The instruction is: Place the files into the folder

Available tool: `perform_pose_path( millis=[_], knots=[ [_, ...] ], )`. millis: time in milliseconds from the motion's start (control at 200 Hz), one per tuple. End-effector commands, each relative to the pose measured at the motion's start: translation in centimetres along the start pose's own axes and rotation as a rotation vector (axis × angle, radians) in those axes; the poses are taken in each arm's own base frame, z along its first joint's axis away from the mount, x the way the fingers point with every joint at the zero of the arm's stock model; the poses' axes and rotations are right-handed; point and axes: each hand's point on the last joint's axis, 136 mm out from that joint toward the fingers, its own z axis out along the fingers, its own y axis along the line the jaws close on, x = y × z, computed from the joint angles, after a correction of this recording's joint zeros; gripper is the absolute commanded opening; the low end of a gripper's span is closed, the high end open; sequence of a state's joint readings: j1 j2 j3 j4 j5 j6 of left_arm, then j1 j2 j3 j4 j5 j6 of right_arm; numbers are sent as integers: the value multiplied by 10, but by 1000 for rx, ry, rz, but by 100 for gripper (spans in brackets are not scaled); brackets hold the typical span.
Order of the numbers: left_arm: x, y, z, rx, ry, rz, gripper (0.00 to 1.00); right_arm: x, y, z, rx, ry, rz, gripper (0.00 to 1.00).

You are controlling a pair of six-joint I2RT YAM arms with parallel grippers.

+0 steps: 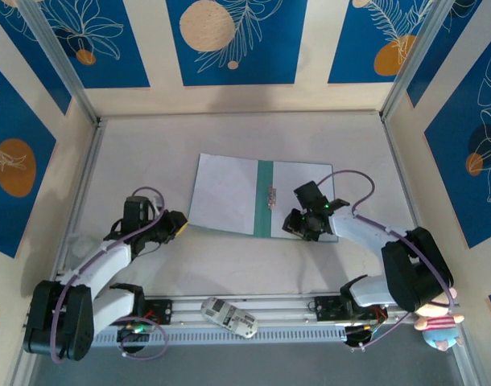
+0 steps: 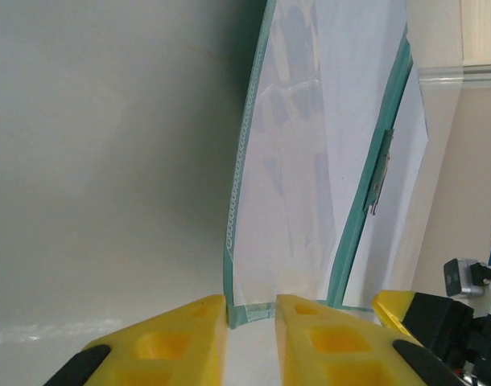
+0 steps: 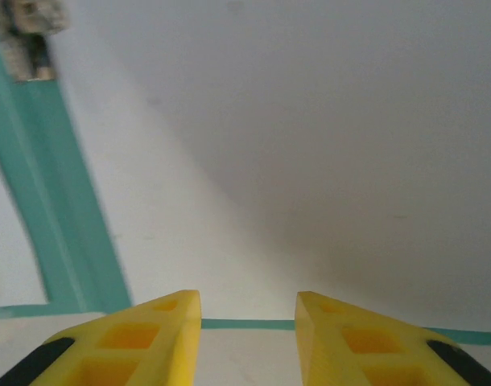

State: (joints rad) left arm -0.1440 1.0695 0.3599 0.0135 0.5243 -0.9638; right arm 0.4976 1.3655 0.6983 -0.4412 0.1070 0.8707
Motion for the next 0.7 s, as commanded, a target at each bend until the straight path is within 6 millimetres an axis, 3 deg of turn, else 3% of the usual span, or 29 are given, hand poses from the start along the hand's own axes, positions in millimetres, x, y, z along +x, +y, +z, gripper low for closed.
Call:
perform_pose_path(
  millis=[0,135,280,695],
  knots=[
    [-3,-3,2,34,2,-3,22,-9,36,-1,-51,-2,-57,37],
    [-4,-3,6,43,9,-7,22,-10,65,14,-82,24,-80,37],
    [-5,-4,10,52,19,-6,22,-12,79,28,-71,40,-90,36],
    [-7,-3,20,63,33,-9,22,-9,79,55,-33,83,-88,36]
  ],
)
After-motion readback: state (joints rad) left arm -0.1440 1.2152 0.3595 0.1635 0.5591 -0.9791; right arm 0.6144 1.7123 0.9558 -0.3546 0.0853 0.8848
